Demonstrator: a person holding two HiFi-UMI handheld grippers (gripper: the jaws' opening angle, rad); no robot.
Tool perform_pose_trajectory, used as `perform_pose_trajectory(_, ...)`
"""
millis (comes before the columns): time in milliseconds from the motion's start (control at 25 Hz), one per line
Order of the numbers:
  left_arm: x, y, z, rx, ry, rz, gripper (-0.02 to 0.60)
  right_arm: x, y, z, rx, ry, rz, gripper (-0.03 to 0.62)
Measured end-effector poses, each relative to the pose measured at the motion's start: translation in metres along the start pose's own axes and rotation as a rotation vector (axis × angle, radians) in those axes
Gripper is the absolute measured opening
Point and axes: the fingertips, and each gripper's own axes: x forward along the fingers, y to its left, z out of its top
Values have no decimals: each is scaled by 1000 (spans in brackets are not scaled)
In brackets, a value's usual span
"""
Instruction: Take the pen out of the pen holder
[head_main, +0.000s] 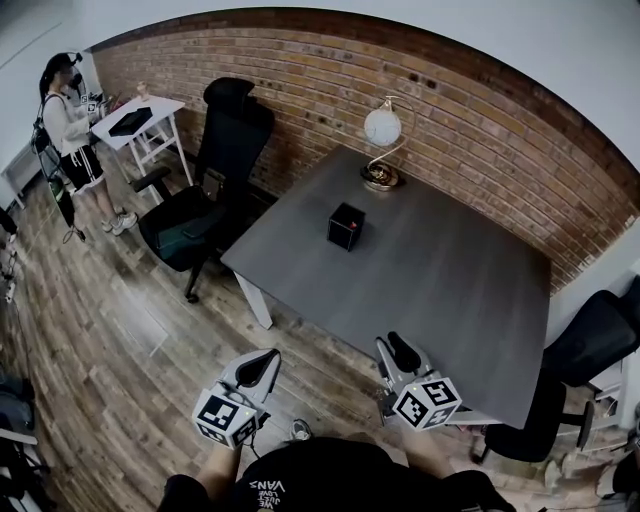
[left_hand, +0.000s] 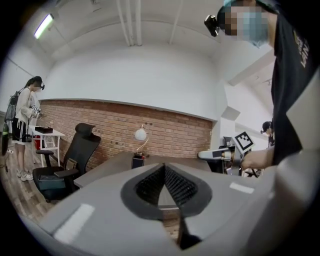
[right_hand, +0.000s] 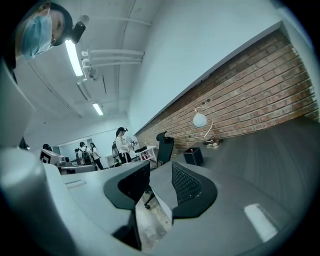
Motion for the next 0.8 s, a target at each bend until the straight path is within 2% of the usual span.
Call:
perform_pose_trajectory(160, 1, 22, -7, -8, 27, -2, 52, 12, 0, -2, -1, -5, -34, 114)
perform_pose_trajectory(360, 17, 31, -11, -32, 47, -21, 52, 27, -10, -1, 8, 4, -52, 115)
perform_pose_trajectory(800, 76, 55, -1, -31, 57, 15, 52, 80, -55, 9, 24, 45, -11, 115)
